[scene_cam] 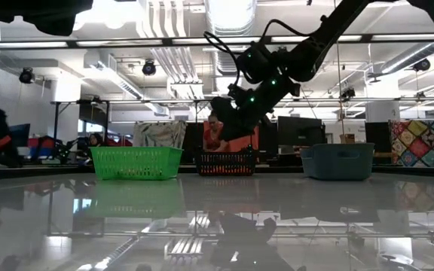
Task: Sort Halloween decoration
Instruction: Put the orange spider toy into the black bin, then return to Home Position
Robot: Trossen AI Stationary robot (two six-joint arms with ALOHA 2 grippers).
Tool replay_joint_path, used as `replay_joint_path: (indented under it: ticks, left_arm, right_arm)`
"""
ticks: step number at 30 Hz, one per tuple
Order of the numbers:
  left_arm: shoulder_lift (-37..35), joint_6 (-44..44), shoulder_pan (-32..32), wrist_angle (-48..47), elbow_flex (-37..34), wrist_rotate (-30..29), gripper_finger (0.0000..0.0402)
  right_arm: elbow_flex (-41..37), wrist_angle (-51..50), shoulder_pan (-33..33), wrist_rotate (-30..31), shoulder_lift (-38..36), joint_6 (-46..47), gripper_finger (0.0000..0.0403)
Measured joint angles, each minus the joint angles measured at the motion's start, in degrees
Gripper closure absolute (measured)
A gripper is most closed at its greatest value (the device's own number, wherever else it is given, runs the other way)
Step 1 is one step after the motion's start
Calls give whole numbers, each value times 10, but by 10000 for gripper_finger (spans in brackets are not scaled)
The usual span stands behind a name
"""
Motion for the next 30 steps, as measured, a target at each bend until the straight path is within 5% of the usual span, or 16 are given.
replay_joint_path:
  ticks: [13,30]
  left_arm:
    - [0,-15,0,7,5,0,402]
    - [-112,14,20,-56,19,14,402]
  right_arm:
    - [0,-7,9,-31,-16,11,241]
    - [-101,20,191,-61,-216,-141,264]
